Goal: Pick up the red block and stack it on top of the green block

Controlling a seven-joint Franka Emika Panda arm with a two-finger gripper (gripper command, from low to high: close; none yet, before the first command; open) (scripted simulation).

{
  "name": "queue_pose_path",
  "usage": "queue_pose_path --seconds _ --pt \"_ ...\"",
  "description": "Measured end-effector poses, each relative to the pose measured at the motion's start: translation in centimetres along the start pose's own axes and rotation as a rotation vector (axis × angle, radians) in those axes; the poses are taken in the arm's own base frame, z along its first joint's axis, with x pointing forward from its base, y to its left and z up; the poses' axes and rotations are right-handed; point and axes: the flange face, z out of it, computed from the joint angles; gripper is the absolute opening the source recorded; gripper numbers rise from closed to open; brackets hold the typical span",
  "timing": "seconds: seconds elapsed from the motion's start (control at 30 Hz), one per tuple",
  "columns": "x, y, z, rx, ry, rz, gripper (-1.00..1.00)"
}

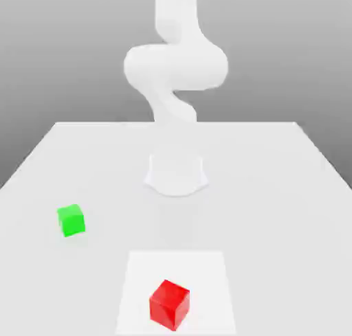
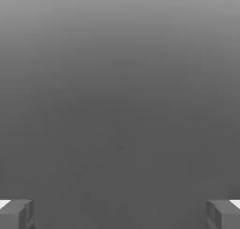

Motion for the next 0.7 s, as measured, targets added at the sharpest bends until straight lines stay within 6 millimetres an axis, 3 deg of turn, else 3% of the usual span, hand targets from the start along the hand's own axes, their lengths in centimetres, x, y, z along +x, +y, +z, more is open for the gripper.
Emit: queue_pose_path --seconds 0.2,0.4,0.57,0.7 --pt "-1.1 2.0 12.3 -0.039 -0.196 -0.202 0.00" --pt "-4.8 5.1 23.2 -0.080 -0.369 -0.403 0.00" --pt "-9.0 8.8 30.8 -0.121 -0.501 -0.575 0.00" --pt "-12.8 12.5 35.6 -0.160 -0.601 -0.721 0.00"
